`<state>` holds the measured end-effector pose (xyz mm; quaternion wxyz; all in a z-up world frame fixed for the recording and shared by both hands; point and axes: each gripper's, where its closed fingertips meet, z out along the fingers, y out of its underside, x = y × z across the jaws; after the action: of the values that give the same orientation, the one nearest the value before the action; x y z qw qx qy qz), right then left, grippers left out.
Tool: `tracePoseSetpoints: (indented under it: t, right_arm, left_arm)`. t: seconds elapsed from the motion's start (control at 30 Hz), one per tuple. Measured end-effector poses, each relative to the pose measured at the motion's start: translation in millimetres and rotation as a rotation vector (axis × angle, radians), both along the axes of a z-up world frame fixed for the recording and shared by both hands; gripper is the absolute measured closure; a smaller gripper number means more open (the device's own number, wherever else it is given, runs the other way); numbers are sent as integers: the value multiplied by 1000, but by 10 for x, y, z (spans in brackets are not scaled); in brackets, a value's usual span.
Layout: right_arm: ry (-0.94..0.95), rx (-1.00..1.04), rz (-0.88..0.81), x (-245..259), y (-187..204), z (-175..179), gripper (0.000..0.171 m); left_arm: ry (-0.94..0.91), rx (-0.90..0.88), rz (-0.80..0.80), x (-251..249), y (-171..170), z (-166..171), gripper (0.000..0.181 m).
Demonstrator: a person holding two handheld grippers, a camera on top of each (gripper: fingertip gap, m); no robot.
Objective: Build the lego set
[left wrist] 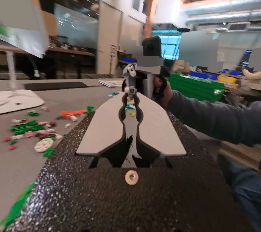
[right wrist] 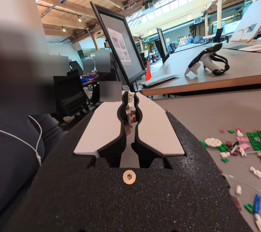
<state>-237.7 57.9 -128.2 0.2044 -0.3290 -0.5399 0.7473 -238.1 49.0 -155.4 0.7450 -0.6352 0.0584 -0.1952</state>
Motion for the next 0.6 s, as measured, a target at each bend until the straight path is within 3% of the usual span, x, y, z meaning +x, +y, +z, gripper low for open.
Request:
tracePoseSetpoints:
  t: [0.03, 0.17, 0.6]
  right_arm:
    - [6, -12, -11, 45, 23, -37, 164]
    - [12, -86, 25, 145, -15, -118, 164]
    - [65, -2, 47, 227, -153, -129, 164]
  left_arm:
    - [15, -13, -46, 92, 18, -30, 172]
    - [29, -29, -158, 325, 65, -57, 172]
    - [-60, 58, -206, 299, -15, 22, 172]
